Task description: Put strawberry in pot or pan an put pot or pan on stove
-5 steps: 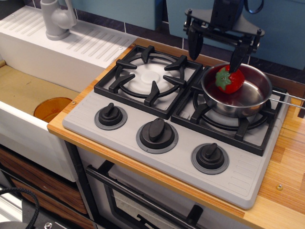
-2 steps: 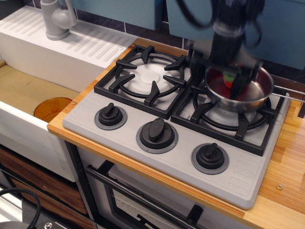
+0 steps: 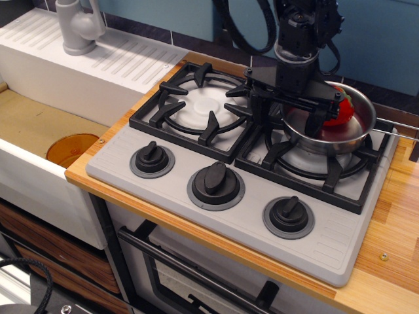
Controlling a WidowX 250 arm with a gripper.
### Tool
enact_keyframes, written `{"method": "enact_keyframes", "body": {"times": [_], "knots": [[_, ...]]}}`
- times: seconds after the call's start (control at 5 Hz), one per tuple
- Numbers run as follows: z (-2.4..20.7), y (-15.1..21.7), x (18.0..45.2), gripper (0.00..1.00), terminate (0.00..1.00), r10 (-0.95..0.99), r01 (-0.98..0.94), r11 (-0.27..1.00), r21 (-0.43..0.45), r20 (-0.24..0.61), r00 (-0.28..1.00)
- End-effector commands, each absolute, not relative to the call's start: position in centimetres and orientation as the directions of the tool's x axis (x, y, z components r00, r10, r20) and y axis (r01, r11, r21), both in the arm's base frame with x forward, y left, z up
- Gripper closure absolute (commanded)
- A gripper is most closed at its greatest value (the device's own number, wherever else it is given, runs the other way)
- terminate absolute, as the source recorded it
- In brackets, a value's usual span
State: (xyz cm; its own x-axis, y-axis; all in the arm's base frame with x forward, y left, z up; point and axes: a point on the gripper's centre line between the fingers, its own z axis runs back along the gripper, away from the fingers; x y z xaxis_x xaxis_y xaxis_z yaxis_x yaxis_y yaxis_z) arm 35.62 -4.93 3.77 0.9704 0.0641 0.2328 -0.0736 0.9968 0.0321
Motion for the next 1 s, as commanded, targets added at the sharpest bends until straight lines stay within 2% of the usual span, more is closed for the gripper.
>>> {"method": "enact_keyframes", "body": {"times": [0.0,0.4,0.6,0.8], "knots": [[5.1,-5.7,35.5,1.0,0.0,0.107,-0.12,0.992,0.047,0.223,0.969],[6.3,-6.9,34.9,1.0,0.0,0.134,-0.149,0.987,0.062,0.204,0.97],[8.2,-7.3,34.1,1.0,0.0,0.138,-0.152,0.986,0.068,0.173,0.975],[11.0,-7.4,32.9,1.0,0.0,0.147,-0.158,0.984,0.084,0.12,0.982]]}}
